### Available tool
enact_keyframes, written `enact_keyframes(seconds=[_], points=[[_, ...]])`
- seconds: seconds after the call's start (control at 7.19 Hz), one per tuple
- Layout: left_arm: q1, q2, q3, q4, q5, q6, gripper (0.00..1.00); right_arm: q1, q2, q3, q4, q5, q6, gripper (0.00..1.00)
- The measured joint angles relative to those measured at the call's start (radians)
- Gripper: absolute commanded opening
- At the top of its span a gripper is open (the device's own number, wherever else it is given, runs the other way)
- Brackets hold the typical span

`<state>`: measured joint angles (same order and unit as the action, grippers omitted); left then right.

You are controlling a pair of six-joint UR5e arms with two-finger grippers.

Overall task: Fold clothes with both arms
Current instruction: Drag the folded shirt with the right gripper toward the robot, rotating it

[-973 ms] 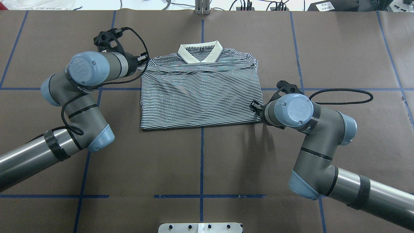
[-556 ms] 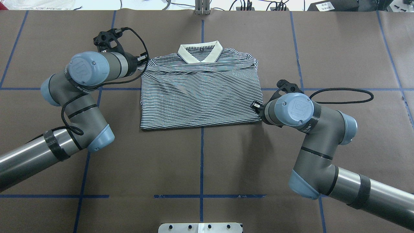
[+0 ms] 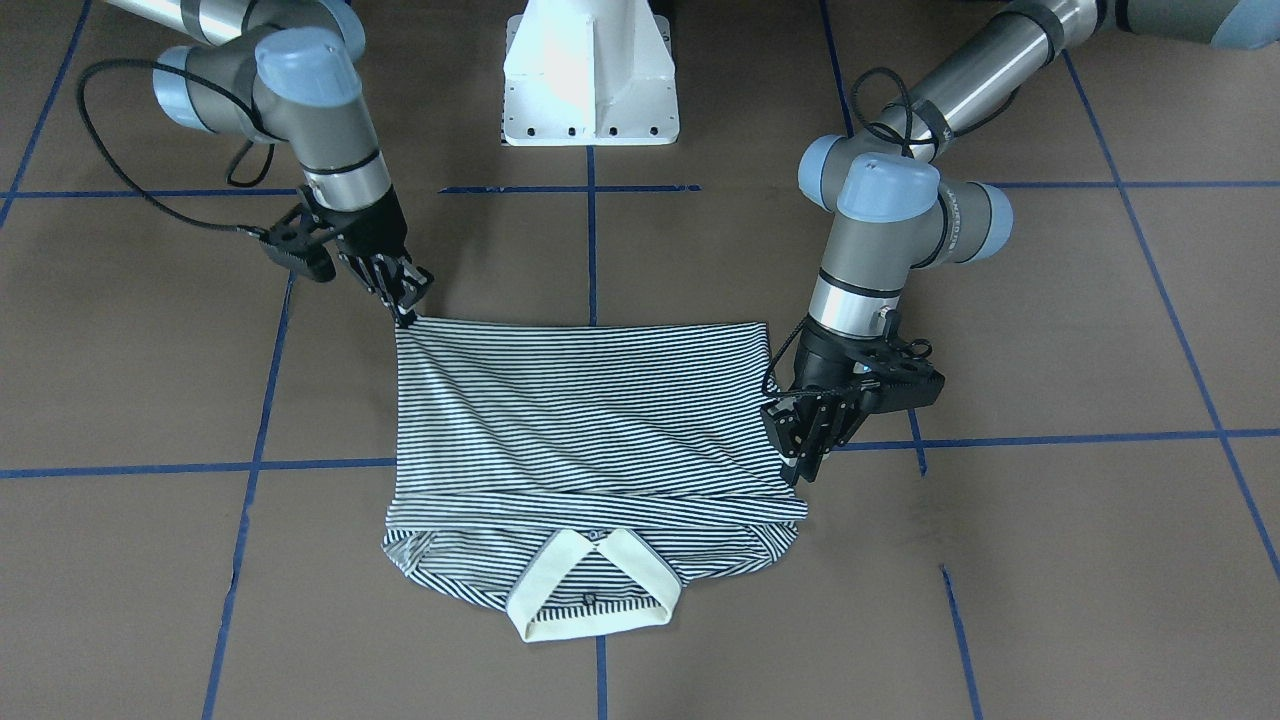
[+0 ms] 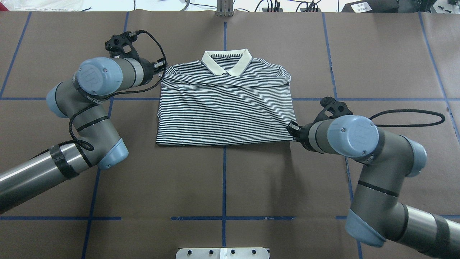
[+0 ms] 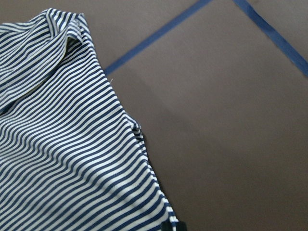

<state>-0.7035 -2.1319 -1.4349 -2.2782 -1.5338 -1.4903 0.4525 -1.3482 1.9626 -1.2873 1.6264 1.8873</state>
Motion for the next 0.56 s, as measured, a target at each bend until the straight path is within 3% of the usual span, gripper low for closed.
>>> enact_keyframes(seconds=[0.14, 0.28, 0.42, 0.56], points=[[0.002, -0.004, -0.002, -0.033, -0.005, 0.001, 0.31, -0.08, -0.072, 0.094, -0.011, 0.001, 0.077, 0.0], [0.003, -0.005, -0.006, -0.086, -0.04, 0.002, 0.6, -0.166, -0.154, 0.194, -0.042, 0.008, 0.145, 0.0], [0.004, -0.004, -0.019, -0.137, -0.099, -0.001, 0.99, -0.228, -0.227, 0.281, -0.079, 0.033, 0.172, 0.0], [0.008, -0.002, -0.049, -0.168, -0.146, -0.023, 1.0, -0.285, -0.279, 0.338, -0.107, 0.074, 0.182, 0.31]])
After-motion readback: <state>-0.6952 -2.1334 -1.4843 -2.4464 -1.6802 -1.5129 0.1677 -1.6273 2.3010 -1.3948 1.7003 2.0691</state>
